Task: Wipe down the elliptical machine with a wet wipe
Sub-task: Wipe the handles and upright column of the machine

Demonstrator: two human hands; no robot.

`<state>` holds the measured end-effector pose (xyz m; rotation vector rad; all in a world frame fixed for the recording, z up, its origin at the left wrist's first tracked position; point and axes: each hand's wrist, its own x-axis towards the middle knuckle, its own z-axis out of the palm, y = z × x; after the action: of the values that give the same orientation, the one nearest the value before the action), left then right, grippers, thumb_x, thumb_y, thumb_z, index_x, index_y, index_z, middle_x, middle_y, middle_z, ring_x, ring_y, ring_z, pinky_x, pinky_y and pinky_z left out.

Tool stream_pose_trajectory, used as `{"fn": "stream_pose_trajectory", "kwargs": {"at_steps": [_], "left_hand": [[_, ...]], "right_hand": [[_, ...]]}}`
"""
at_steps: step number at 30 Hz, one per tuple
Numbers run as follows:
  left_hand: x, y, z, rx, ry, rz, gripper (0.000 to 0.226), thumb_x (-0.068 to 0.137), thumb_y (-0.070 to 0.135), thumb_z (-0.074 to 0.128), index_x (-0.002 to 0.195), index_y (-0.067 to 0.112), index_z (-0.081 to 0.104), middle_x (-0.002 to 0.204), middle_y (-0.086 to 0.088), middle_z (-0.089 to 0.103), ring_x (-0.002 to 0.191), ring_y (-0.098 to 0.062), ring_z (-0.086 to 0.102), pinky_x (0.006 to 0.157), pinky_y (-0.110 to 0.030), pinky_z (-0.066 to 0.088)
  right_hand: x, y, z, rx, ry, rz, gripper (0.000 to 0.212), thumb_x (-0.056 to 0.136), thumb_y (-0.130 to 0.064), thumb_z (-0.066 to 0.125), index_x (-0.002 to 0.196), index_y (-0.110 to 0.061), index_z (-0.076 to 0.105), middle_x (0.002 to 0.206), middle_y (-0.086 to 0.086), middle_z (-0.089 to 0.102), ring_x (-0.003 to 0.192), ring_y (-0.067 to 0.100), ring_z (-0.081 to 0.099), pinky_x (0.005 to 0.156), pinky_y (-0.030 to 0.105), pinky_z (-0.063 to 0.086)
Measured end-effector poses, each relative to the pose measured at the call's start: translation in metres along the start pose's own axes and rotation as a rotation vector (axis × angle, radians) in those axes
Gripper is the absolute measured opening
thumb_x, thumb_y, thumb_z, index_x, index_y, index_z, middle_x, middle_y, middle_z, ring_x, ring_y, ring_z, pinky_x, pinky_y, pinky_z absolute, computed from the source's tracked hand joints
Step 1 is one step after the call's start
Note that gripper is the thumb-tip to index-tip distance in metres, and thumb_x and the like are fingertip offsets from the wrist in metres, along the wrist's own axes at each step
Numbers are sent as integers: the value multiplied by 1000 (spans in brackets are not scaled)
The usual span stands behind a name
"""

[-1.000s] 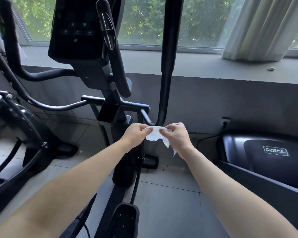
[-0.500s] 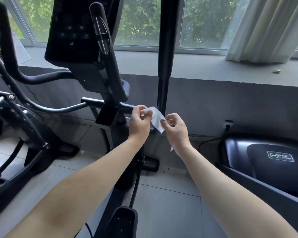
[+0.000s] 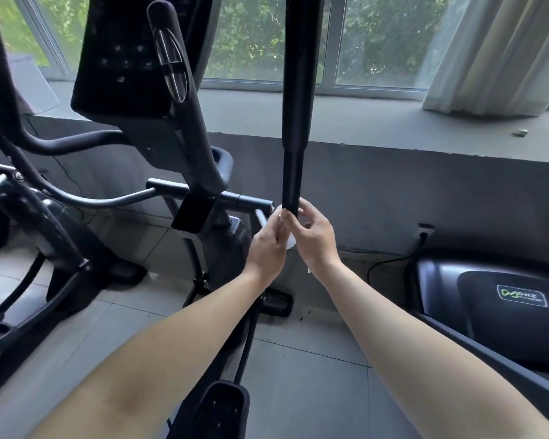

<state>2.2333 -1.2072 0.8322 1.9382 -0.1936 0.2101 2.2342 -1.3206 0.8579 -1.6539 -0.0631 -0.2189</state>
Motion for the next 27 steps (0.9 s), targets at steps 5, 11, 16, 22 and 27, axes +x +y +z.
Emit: {"fn": "stream_pose_trajectory", "kwargs": {"at_steps": [5,11,16,22,27], "left_hand": [[-3,-4,-4,2,-67,-14,33,108,42,43,140,38,54,109,28,69,113,6,61,100,-23,47],[13,7,3,36,53,105,33,107,31,50,140,29,52,107,16,71,100,-7,68,86,-28,53],[11,-9,10,91,33,81,27,105,26,52,132,21,55,95,16,68,87,1,65,80,-27,51],[10,-11,5,159,-89,-39,32,104,42,53,131,25,56,84,17,67,81,6,65,76,-26,47],[7,-6,-4,179,-177,-68,60,106,36,50,159,38,22,132,13,65,120,-5,62,101,-21,45]], "right_hand": [[5,-1,-5,-48,-14,9,16,93,-47,70,108,-41,73,111,-15,67,82,-1,58,82,20,47],[13,-2,-10,-10,-21,-12,16,93,-41,71,106,-33,77,108,-9,73,97,7,67,86,24,52],[15,7,-9,-34,-17,-15,18,93,-42,72,109,-39,76,106,-7,68,84,14,64,82,30,53],[15,10,-6,-69,-7,-12,13,93,-45,70,104,-41,76,97,-11,63,72,27,66,75,36,57],[16,12,-9,-65,-38,-26,17,92,-46,71,107,-40,77,96,-10,63,74,25,67,77,40,58]]}}
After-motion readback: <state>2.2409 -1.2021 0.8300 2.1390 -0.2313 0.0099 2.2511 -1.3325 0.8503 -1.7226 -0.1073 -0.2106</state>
